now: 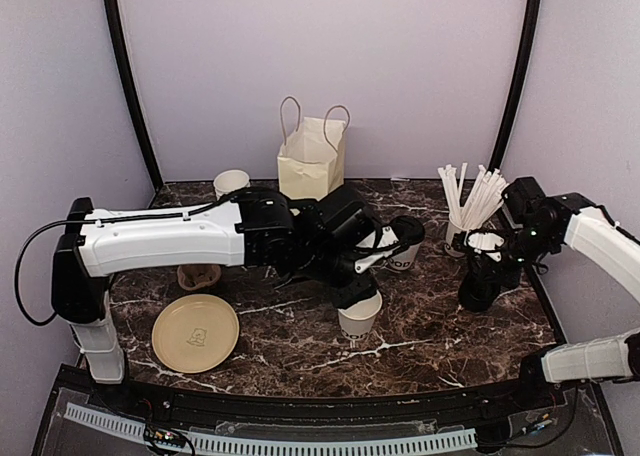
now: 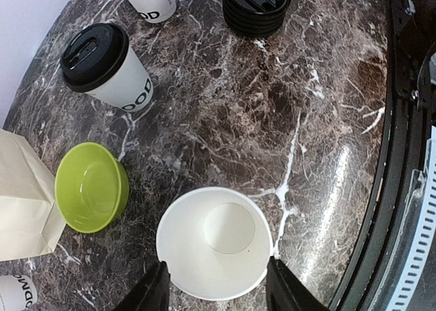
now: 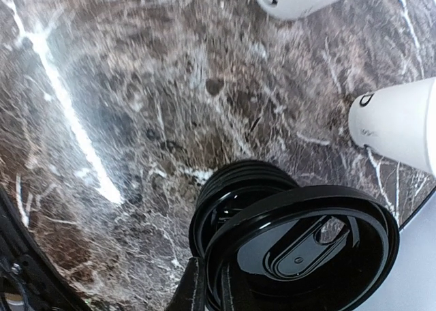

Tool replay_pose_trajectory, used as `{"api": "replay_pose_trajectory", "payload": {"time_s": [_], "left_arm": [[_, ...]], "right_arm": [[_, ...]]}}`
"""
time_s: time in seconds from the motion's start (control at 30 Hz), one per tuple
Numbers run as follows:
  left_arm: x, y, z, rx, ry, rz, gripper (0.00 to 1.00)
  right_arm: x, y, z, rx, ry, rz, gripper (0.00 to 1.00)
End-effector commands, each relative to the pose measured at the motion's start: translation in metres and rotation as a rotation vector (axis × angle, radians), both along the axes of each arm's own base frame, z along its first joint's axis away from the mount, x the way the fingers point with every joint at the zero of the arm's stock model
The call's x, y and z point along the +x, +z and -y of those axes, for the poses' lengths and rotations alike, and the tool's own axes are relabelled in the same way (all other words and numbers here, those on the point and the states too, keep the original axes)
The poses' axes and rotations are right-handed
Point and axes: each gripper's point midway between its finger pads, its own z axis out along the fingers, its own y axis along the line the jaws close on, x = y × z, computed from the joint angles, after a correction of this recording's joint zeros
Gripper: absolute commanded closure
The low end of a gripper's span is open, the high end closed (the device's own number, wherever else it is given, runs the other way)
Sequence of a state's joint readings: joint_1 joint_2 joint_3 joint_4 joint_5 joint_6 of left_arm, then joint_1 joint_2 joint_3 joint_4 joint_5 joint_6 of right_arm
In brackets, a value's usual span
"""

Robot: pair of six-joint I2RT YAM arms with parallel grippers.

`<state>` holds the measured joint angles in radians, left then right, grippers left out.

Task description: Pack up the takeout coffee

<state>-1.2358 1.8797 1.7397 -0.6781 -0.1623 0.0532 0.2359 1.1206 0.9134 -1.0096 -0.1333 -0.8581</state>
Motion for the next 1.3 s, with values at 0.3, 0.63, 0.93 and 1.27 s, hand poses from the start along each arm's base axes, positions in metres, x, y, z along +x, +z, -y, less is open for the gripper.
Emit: {"api": "replay_pose_trajectory", "payload": {"time_s": [0.3, 0.63, 0.93, 1.27], "left_arm": [[0.031, 0.135, 0.004, -0.536, -0.086, 0.52, 0.12], [0.016, 0.19, 0.01, -0.903, -0.219, 0.697, 0.05], [0.011, 0.198, 0.037, -1.039, -0.332, 0.654, 0.05], [0.023, 0.204, 0.064, -1.076, -0.361, 0.634, 0.05]], "right_arm": [[-0.018, 0.18, -0.119, 0.803, 0.252, -0.125, 1.0], [-0.034, 0.251, -0.141, 1.128, 0.394, -0.278, 0.97], [-0.039, 0.252, -0.141, 1.15, 0.391, -0.279, 0.96], [-0.04, 0.248, -0.144, 1.147, 0.384, -0.291, 0.95]]}}
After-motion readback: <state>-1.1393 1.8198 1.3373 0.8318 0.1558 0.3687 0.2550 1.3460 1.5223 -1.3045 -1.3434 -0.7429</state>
